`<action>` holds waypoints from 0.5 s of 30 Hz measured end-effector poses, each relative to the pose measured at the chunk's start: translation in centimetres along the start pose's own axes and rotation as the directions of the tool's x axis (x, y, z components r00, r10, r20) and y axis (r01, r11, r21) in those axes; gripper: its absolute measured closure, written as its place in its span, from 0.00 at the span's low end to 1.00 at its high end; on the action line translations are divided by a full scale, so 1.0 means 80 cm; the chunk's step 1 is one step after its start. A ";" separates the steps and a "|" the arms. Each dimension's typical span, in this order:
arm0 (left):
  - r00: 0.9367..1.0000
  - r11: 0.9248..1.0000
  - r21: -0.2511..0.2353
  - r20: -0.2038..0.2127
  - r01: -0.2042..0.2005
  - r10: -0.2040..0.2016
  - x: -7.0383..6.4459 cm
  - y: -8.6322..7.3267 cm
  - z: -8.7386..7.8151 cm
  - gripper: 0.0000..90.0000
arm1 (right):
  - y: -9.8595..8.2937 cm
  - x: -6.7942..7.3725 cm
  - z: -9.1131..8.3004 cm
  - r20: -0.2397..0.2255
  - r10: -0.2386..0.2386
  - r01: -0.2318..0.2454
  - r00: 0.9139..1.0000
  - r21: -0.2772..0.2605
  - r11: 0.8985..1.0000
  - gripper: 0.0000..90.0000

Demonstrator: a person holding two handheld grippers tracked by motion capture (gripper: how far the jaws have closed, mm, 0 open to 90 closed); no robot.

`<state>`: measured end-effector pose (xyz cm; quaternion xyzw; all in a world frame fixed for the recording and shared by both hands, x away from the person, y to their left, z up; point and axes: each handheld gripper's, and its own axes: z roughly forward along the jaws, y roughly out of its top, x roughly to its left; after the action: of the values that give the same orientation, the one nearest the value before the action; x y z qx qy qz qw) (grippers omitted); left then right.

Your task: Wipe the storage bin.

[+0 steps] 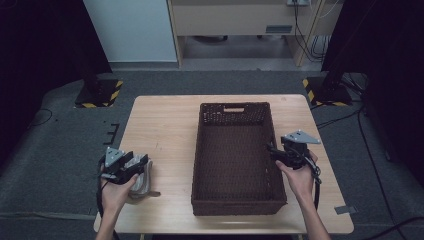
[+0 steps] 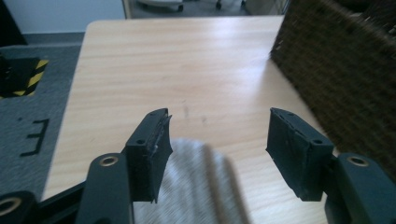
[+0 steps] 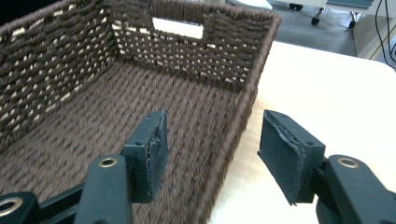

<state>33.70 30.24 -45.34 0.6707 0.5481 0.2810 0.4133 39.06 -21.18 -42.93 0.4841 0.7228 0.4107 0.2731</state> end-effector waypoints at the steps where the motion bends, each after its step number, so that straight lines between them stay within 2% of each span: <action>1: 1.000 1.000 0.007 -0.008 -0.001 0.001 0.004 -0.003 0.000 0.42 | -0.002 0.000 -0.003 0.000 -0.007 0.007 1.000 0.010 1.000 0.47; 5: 0.999 0.998 0.055 -0.039 0.014 -0.011 0.023 -0.020 -0.001 0.39 | -0.012 -0.001 -0.008 -0.005 -0.015 0.015 1.000 0.040 0.999 0.49; 10: 0.997 0.993 0.115 -0.066 0.034 -0.027 0.037 -0.041 0.004 0.36 | -0.026 -0.001 -0.004 -0.019 -0.006 0.007 1.000 0.069 0.998 0.51; 12: 0.997 0.989 0.144 -0.071 0.038 -0.028 0.041 -0.049 0.011 0.35 | -0.028 -0.001 -0.001 -0.015 -0.009 0.011 1.000 0.088 0.996 0.52; 15: 0.997 0.985 0.167 -0.061 0.053 -0.043 0.046 -0.056 0.019 0.35 | -0.029 -0.003 0.002 -0.014 -0.007 0.009 1.000 0.086 0.996 0.53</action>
<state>33.58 33.70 -50.26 0.6816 0.5974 0.2428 0.3460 38.17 -21.77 -45.03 0.4898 0.7435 0.3812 0.2489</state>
